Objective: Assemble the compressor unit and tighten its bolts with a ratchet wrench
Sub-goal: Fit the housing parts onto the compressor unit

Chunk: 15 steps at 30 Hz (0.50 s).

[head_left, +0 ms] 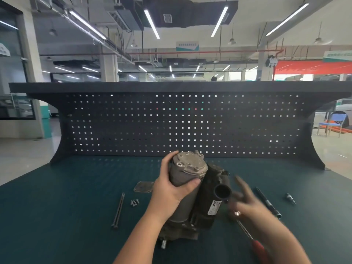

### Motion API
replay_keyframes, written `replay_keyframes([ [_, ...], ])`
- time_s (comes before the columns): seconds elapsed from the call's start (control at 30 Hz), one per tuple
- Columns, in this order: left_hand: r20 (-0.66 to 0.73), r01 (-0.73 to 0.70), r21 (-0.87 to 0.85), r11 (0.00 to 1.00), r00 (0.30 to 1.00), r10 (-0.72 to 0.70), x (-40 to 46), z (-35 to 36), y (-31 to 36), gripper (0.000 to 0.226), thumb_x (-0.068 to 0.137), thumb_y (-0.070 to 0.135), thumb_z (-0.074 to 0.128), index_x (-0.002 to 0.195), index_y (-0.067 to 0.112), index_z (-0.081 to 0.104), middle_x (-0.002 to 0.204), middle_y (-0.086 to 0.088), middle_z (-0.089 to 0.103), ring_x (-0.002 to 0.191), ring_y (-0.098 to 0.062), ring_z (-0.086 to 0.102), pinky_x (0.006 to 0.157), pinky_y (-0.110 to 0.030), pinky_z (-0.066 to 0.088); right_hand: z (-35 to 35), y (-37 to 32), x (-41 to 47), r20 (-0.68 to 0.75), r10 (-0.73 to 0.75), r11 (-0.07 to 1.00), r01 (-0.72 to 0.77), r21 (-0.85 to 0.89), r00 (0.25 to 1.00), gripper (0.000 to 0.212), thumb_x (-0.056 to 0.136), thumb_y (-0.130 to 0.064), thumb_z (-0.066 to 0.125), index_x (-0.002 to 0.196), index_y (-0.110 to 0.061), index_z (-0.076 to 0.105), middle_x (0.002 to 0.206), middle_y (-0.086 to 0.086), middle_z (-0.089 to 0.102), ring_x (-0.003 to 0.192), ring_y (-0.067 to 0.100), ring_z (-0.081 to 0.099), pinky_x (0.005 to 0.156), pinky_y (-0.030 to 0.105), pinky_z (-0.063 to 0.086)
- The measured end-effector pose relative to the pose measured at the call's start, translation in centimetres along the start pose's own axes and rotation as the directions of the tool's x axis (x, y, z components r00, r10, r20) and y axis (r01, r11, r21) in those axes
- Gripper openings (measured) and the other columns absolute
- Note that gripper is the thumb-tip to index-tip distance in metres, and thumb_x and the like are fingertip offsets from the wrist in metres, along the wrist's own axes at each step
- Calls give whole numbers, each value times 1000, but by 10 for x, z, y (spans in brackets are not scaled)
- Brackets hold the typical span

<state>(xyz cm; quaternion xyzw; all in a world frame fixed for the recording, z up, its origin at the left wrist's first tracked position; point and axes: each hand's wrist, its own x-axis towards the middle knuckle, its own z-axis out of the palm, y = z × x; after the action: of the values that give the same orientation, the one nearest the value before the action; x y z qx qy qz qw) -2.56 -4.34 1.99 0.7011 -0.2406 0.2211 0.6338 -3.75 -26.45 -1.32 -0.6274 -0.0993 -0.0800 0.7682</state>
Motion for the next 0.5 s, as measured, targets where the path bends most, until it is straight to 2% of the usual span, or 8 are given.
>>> replay_keyframes([
  [0.03,-10,-1,-4,1000,1000,1,0,1,0,73,60,49,85,120,56,45,117,24,65,107,0,64,84,-11,48,-6,-16,-3,-156,-104,994,108,18,982,70,76,7,57,130,-35,46,128,10,59,107,26,61,79,35,47],
  [0.1,-22,-4,-7,1000,1000,3,-1,2,0,74,60,48,85,121,54,45,116,24,66,105,-1,65,84,-12,49,1,-51,-11,-339,-416,905,421,-64,844,53,78,-4,49,117,-40,56,121,-3,63,119,19,57,90,32,45],
  [0.13,-26,-5,-6,1000,1000,5,-1,3,1,74,59,48,85,121,54,45,115,24,66,104,-1,66,83,-13,50,14,-68,-16,-292,-554,832,533,-155,780,48,77,-14,52,116,-41,58,120,-9,64,120,10,56,94,26,44],
  [0.2,-38,-5,-6,1000,999,5,-2,4,2,77,59,48,85,123,56,43,115,22,67,104,-1,66,83,-15,50,50,-92,-19,22,-660,687,616,-385,751,42,79,-33,56,119,-46,59,127,-19,59,120,-6,51,95,9,38],
  [0.23,-47,2,-9,1000,999,-3,-3,4,2,82,58,49,85,126,57,40,115,20,67,104,-2,66,84,-17,51,67,-97,-16,178,-599,624,594,-508,781,42,81,-41,56,122,-52,54,134,-23,53,126,-9,43,100,7,32],
  [0.3,-53,40,-31,999,998,-42,-4,2,2,101,56,48,86,133,63,24,115,18,67,103,0,67,83,-16,51,90,-97,-5,383,-372,420,521,-743,846,50,89,-49,51,134,-61,32,152,-22,31,141,-8,17,116,20,15],
  [0.4,-16,87,-52,995,996,-88,-5,1,-2,120,55,42,88,142,58,6,118,21,65,103,6,64,78,-7,48,99,-89,5,389,-131,253,410,-876,912,57,96,-45,46,144,-51,18,157,-19,19,144,-5,5,119,27,6],
  [0.5,-5,89,-45,995,996,-90,-4,3,-7,112,53,47,87,144,51,22,119,36,60,109,11,59,83,-9,48,102,-88,5,360,-149,221,386,-896,921,55,97,-44,47,145,-51,21,156,-20,23,143,-3,13,114,16,11],
])
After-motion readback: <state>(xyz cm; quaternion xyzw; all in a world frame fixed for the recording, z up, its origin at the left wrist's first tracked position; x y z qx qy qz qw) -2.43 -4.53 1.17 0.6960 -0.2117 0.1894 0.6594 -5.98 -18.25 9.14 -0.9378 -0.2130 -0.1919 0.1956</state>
